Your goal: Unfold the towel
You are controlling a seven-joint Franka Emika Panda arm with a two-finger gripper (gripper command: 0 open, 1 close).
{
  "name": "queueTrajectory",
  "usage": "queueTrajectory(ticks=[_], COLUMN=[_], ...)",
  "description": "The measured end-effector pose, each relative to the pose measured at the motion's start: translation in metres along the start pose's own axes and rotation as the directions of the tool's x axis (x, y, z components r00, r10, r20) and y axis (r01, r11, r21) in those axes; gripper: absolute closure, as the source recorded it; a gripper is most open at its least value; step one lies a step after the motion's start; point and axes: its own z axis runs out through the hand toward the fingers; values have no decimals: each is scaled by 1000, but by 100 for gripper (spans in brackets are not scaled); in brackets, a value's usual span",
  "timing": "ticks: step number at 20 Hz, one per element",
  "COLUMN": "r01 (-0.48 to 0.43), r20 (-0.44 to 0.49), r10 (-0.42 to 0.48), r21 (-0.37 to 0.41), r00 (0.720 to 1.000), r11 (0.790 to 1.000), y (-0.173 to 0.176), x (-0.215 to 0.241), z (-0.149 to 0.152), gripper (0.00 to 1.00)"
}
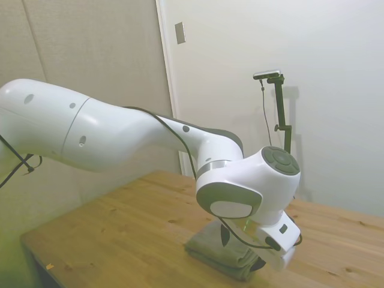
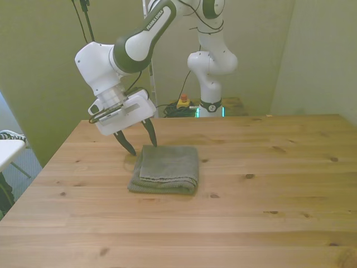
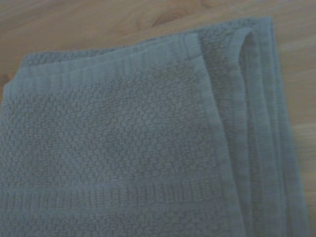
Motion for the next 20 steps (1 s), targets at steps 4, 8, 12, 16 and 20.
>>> queueTrajectory(ticks=[4, 8, 12, 16, 20], r01=[27, 45, 31, 17, 24], r20=[36, 48, 39, 48, 50], r10=[-28, -47, -33, -19, -26], r21=[18, 35, 40, 39, 44], r00=[999, 998, 999, 999, 998], r11=[999, 998, 999, 999, 999], y=[-12, -14, 0, 9, 16], x=[-6, -19, -30, -34, -32], z=[11, -3, -24, -23, -17], gripper=[0, 0, 0, 0, 0])
